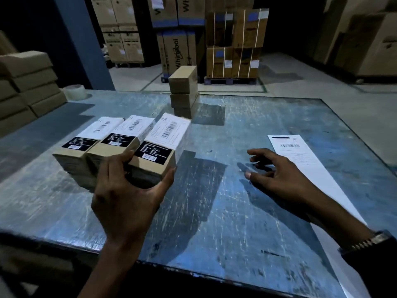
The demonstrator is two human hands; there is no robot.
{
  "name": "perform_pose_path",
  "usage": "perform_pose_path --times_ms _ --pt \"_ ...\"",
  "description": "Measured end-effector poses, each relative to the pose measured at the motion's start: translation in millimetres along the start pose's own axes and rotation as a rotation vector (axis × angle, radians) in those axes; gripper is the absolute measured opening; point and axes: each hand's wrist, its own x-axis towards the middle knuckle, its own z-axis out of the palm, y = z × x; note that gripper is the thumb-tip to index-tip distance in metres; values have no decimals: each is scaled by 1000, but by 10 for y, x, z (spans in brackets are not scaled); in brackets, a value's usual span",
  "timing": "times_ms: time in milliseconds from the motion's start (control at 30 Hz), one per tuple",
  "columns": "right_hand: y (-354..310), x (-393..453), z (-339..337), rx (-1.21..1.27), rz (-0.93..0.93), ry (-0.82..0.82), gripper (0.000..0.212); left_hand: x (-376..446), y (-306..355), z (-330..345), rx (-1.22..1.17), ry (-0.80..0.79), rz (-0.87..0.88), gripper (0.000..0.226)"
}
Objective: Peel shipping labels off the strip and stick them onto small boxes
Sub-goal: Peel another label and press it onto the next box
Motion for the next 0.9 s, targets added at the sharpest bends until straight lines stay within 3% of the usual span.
perform_pose_path --times_ms 300,633,900 --pt "28 3 -14 -57 -36 -23 48 79 20 74 198 117 47 76" --pt "42 21 -21 -141 -62 -54 49 99 -44 109 375 116 14 78" --pt "39 27 -17 -154 -60 -62 46 161 -134 113 358 -7 314 65"
